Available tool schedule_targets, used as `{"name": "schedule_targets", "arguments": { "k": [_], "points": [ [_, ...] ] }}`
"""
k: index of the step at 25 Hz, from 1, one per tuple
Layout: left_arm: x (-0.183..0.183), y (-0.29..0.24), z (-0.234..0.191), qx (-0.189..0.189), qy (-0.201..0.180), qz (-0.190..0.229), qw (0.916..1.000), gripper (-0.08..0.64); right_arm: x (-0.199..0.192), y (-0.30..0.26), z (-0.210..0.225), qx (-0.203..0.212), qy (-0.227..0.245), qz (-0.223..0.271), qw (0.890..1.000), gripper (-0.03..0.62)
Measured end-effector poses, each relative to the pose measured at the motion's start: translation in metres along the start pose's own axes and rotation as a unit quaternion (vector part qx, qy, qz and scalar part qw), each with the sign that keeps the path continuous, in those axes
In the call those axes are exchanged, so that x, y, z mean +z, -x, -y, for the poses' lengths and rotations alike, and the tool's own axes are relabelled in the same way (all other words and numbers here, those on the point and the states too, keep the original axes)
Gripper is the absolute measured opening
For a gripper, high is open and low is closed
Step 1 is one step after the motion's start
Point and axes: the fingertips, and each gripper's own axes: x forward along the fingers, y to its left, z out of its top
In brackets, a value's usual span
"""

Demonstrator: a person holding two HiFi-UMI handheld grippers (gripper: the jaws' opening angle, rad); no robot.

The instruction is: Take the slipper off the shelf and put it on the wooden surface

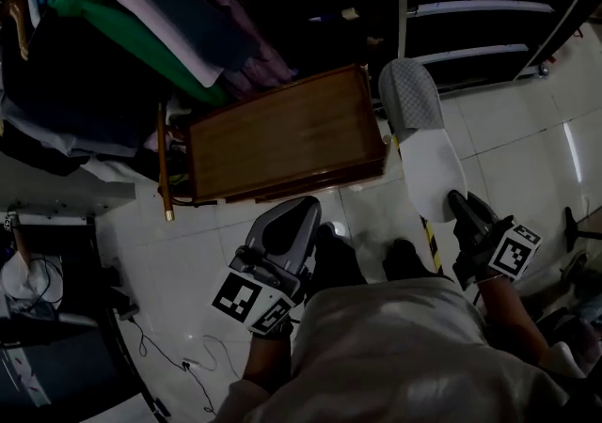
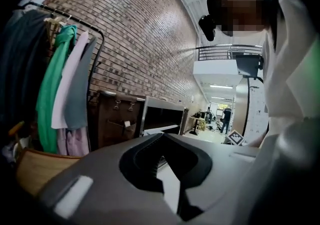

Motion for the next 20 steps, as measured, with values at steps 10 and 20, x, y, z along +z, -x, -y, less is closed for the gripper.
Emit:
{"name": "schedule_targets", "arguments": {
  "k": [10,20],
  "points": [
    [0.024,0.159,-0.195,0.096,0.001,0.023,0.9952,-0.008,-0.078,-0.22,-0.007,-0.034,-0.059,-0.019,0.997,0.052],
    [0.017,0.246,-0.276,0.144,0.017,0.019,0.9893,-0.007,-0.167,-0.315,0.051,-0.139,-0.137,-0.041,0.98,0.053]
  ]
}}
